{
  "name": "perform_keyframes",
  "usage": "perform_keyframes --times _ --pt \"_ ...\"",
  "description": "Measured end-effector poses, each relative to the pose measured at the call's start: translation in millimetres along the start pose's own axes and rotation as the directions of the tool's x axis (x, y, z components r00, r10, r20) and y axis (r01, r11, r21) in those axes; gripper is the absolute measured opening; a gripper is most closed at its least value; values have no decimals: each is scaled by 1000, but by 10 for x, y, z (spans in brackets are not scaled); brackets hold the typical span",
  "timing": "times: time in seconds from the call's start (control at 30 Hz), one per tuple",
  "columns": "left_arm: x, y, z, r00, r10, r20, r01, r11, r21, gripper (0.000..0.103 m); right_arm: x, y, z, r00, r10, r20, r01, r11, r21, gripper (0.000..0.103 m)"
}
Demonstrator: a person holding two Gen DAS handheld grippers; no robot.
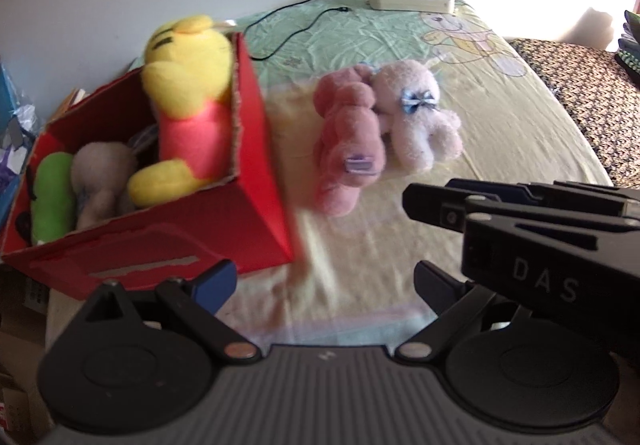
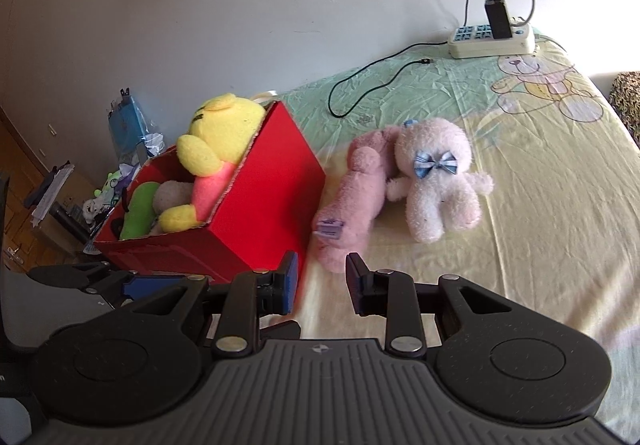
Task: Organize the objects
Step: 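Move the right tool toward the pink plush bunny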
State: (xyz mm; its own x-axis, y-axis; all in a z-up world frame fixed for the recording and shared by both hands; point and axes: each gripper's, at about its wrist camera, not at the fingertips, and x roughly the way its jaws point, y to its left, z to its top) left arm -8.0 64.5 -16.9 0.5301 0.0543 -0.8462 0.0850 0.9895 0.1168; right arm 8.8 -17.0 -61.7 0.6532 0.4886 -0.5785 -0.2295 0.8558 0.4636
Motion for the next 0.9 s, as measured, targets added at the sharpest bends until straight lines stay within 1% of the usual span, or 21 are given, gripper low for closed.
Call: perform_keyframes --times 0.07,0.23,0.3,0.4,0.53,0.57,0.63,0.7,0.8,0.83,0.9 --pt "46 -68 12 1000 -26 -1 26 1000 4 94 2 -109 -3 1000 -6 -6 6 1000 22 30" --pt "156 -221 46 998 -64 8 63 998 23 92 0 -382 13 1000 -17 -19 19 996 87 30" --pt "196 -249 57 997 -72 13 72 997 22 92 8 -457 60 1000 -2 -19 4 995 105 30" --pt "246 -258 61 998 -60 31 59 998 24 92 62 -537 165 999 35 -20 -32 990 136 31" --pt "324 -206 34 998 -48 27 48 999 12 92 277 -578 327 995 85 -53 -75 984 163 31" --pt "329 -183 16 999 -47 26 46 999 7 92 343 -571 362 993 99 -63 -87 982 167 32" --pt "346 -140 -9 999 -44 20 44 999 -7 92 502 -540 426 988 124 -95 -107 979 172 38" --pt "352 -97 -41 999 -35 14 35 999 -15 92 644 -494 468 985 136 -106 -116 977 177 43" --pt "341 -19 -93 1000 -17 12 17 999 -30 92 850 -432 516 983 138 -122 -112 974 195 47" --pt "339 7 -108 1000 -11 9 11 999 -37 92 916 -413 524 983 120 -136 -92 976 196 47" --pt "335 59 -123 1000 -1 5 1 999 -52 92 1059 -383 519 983 57 -177 -25 983 183 47"
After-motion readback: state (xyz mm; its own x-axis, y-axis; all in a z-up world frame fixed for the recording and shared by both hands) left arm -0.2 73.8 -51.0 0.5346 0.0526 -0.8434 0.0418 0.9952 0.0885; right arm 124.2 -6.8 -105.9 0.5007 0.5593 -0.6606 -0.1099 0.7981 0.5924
